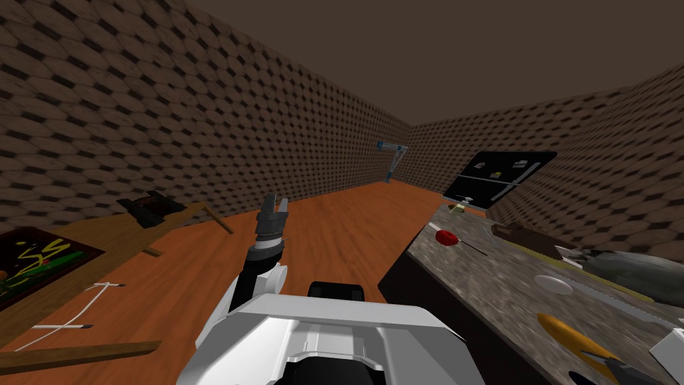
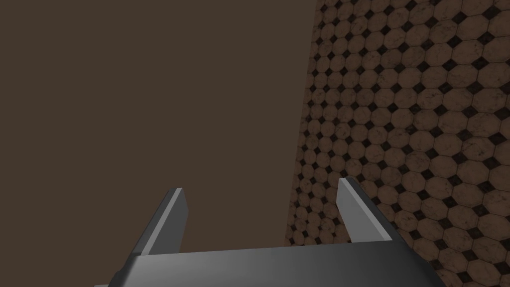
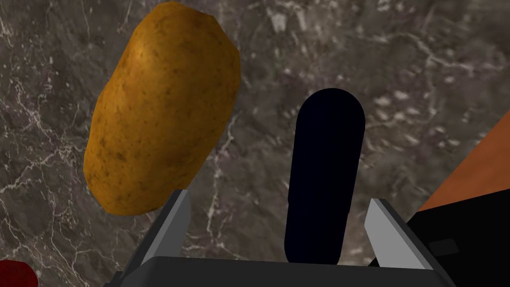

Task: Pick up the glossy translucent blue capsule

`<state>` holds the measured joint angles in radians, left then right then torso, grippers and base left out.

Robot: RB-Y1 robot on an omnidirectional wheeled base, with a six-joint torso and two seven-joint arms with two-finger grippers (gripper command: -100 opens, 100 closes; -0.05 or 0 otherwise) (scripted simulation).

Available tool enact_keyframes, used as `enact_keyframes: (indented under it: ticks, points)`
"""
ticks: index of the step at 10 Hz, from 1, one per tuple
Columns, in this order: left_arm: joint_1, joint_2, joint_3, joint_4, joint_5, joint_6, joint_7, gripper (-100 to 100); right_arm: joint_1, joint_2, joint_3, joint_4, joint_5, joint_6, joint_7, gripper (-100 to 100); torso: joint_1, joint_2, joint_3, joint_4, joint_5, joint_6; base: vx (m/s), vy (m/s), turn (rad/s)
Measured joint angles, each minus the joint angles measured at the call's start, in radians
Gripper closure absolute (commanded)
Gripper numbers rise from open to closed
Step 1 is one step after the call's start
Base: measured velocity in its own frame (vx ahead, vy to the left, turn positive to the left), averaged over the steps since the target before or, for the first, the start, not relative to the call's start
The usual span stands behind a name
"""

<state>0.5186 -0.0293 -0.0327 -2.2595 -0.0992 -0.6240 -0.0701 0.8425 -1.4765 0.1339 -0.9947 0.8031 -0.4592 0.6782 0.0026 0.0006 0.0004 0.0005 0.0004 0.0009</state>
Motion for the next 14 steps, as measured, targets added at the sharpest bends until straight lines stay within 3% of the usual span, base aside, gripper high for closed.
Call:
enact_keyframes:
  ticks: [14]
  points:
    - [0.000, 0.000, 0.000, 0.000, 0.000, 0.000, 0.000, 0, -0.229, 0.202, -0.125, 0.368, 0.220, -0.215, 0.133, -100, -0.001, 0.000, 0.000, 0.000, -0.003, 0.000, 0.002, 0.011, 0.032]
